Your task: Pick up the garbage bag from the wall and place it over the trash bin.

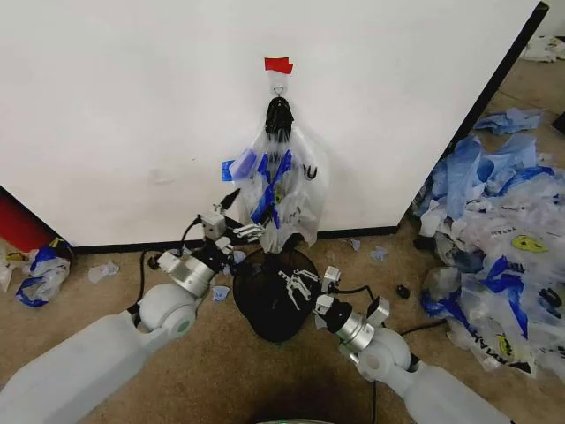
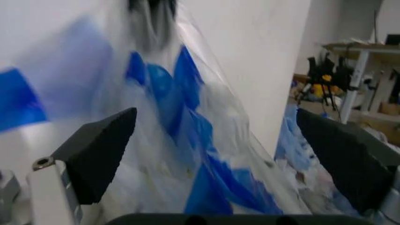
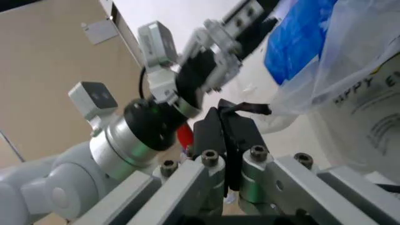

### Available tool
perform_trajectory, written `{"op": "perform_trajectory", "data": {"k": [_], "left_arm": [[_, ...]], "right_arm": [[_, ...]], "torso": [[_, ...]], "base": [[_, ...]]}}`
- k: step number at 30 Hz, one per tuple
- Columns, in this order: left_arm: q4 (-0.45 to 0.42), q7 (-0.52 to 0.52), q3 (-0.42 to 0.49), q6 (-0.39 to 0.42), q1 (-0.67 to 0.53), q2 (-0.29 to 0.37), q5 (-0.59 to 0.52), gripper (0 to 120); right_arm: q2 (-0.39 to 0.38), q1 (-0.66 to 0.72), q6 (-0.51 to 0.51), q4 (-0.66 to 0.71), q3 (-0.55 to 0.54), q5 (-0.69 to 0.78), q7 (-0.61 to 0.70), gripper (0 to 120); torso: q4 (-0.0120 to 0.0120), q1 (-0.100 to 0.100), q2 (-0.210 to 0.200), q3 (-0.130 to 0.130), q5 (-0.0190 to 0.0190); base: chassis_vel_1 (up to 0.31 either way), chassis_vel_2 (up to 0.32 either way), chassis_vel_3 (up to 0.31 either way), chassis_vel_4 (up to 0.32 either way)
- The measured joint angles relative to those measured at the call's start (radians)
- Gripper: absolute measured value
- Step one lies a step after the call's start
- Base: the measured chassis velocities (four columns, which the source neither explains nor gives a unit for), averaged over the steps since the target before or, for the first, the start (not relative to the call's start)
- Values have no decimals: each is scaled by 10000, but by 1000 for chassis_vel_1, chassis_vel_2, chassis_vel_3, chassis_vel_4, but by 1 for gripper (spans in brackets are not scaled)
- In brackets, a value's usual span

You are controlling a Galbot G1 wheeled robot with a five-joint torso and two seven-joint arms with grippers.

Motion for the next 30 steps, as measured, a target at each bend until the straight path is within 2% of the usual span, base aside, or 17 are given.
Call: {"op": "perform_trajectory", "data": {"k": [2,6,17,21,29,30], "left_arm": [[288,3,461,0,-484,-154,-19,100],[634,11,825,2,-958,-294,-69,99],[762,87,889,5,-1018,-25,-163,99],[769,88,885,0,-976,49,-164,94],[900,103,871,-26,-925,182,-175,93],[985,104,871,-31,-941,153,-176,88]], "right_arm": [[-43,-147,16,84,183,16,-4,0],[-102,-358,62,179,384,19,-34,0],[-129,-557,153,243,526,-5,-74,0],[-125,-591,164,268,542,-23,-53,0],[-50,-669,196,281,557,-151,62,0],[-31,-682,201,282,549,-187,88,0]], "torso": [[0,0,0,0,2],[-2,0,0,0,3],[2,-1,0,0,1],[1,-1,0,0,-2],[1,-1,0,0,-1],[1,-1,0,0,-1]], "base": [[0,0,0,0],[0,0,0,0],[0,0,0,0],[0,0,0,0],[0,0,0,0],[0,0,0,0]]}}
